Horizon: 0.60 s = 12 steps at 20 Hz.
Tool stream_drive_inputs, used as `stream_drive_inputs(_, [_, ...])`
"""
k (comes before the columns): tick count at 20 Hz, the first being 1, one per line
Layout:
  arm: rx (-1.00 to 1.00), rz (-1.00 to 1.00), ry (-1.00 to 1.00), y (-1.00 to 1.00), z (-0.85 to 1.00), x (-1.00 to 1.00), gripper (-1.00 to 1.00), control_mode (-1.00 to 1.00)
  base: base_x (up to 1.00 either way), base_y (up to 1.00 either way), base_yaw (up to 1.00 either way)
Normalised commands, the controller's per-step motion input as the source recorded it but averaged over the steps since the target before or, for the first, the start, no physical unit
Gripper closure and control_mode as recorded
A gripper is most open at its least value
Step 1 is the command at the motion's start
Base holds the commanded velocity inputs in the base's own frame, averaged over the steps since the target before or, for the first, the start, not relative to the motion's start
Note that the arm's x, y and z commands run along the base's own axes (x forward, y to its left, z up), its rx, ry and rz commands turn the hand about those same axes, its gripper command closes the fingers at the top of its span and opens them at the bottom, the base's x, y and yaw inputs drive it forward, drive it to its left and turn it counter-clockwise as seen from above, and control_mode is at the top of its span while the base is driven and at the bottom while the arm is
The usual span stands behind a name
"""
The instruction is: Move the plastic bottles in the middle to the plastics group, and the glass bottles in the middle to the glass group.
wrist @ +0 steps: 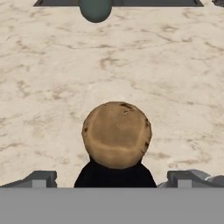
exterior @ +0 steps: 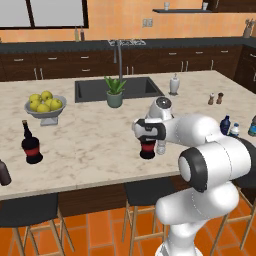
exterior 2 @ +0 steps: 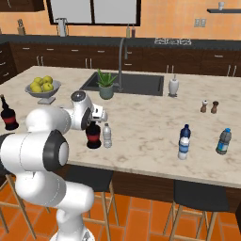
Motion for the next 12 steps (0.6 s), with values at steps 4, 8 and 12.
stream_drive_inputs(4, [0.00,0.00,-0.05,0.00,0.00,0.01,-1.00,-1.00,0.00,0.00,0.00])
stream_drive_inputs(8, [0.00,0.00,0.00,0.00,0.00,0.00,1.00,-1.00,0.00,0.00,0.00])
stream_drive_inputs(12, [0.00,0.00,0.00,0.00,0.00,0.00,1.00,-1.00,0.00,0.00,0.00])
